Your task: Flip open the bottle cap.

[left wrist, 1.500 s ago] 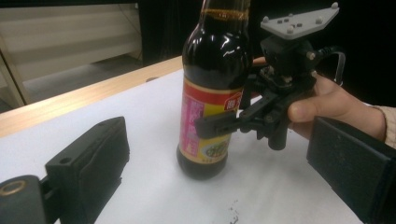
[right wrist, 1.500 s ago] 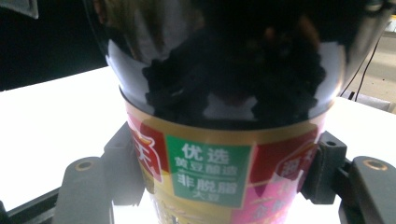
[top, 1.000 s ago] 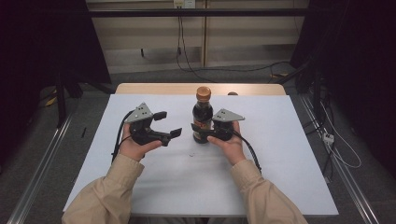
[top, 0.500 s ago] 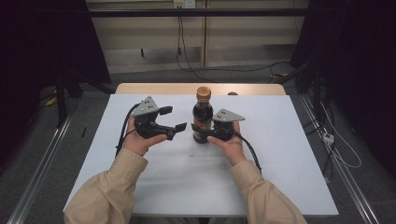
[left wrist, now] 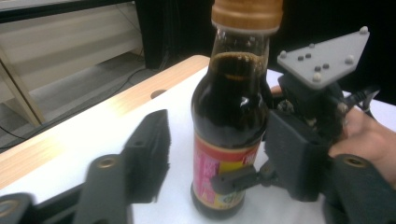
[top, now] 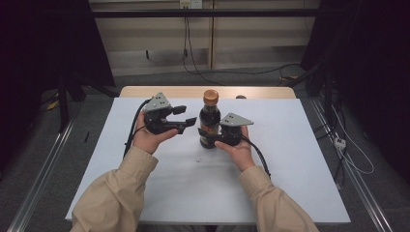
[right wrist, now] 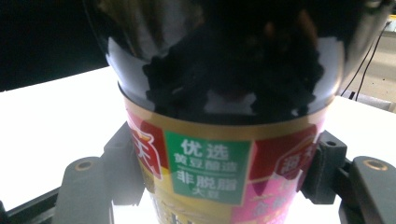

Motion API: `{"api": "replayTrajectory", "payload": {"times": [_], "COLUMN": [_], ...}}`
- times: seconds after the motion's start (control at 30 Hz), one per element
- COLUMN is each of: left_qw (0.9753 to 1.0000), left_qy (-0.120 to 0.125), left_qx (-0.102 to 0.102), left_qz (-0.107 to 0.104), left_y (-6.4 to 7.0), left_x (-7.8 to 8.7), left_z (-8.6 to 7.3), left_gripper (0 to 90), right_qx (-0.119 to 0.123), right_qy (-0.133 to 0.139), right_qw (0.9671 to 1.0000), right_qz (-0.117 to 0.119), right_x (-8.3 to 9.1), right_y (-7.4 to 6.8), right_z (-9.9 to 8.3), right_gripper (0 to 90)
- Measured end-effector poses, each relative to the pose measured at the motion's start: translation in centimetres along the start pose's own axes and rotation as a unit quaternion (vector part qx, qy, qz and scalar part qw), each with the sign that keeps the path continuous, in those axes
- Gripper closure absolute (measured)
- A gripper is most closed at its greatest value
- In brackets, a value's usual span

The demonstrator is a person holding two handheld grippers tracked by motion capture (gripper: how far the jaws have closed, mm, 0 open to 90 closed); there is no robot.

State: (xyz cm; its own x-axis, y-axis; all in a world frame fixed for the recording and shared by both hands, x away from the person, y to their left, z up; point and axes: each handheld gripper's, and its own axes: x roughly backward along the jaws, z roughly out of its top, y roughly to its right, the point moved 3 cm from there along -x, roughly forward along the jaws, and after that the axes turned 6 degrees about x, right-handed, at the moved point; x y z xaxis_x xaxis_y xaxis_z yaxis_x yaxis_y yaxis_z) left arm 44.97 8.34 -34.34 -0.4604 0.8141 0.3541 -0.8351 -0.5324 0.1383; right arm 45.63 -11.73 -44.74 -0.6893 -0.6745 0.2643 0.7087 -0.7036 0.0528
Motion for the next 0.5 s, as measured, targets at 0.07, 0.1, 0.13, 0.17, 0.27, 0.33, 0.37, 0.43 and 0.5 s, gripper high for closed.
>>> {"api": "replayTrajectory", "payload": {"times": [0.07,0.1,0.13,0.17,0.27,0.33,0.37,0.43,0.5], "left_qw": [1.0000,1.0000,0.9999,0.9999,0.9999,0.9998,0.9998,0.9995,0.9994], "left_qy": [0.006,0.007,0.007,0.008,0.006,0.007,0.007,0.010,0.008], "left_qx": [0.001,0.000,0.004,0.004,-0.006,-0.006,-0.005,-0.003,0.008], "left_qz": [-0.001,-0.002,-0.006,-0.008,-0.012,-0.015,-0.019,-0.029,-0.032], "left_y": [0.0,0.0,-0.1,-0.1,0.0,0.0,0.1,0.2,0.3], "left_x": [-0.1,-0.1,-0.2,-0.3,-0.5,-0.5,-0.5,-0.5,-0.6], "left_z": [0.3,0.4,0.6,0.7,1.1,1.3,1.5,1.9,2.2], "left_gripper": [45.5,47.6,48.8,51.3,54.7,57.0,58.5,62.3,67.7], "right_qx": [0.001,0.000,0.001,0.001,0.001,0.000,0.001,0.001,0.000], "right_qy": [0.000,0.000,0.000,0.000,0.000,0.000,0.000,0.000,0.000], "right_qw": [1.0000,1.0000,1.0000,1.0000,1.0000,1.0000,1.0000,1.0000,1.0000], "right_qz": [0.000,0.000,0.001,0.000,0.000,-0.001,0.000,0.001,0.000], "right_x": [0.0,0.0,0.0,0.0,0.0,0.0,0.0,0.0,0.0], "right_y": [0.0,0.0,0.0,0.0,0.0,0.0,0.0,0.0,0.0], "right_z": [0.0,0.0,0.0,0.0,0.0,0.0,0.0,0.0,0.0], "right_gripper": [30.6,30.6,30.6,30.6,30.6,30.6,30.6,30.6,30.6]}}
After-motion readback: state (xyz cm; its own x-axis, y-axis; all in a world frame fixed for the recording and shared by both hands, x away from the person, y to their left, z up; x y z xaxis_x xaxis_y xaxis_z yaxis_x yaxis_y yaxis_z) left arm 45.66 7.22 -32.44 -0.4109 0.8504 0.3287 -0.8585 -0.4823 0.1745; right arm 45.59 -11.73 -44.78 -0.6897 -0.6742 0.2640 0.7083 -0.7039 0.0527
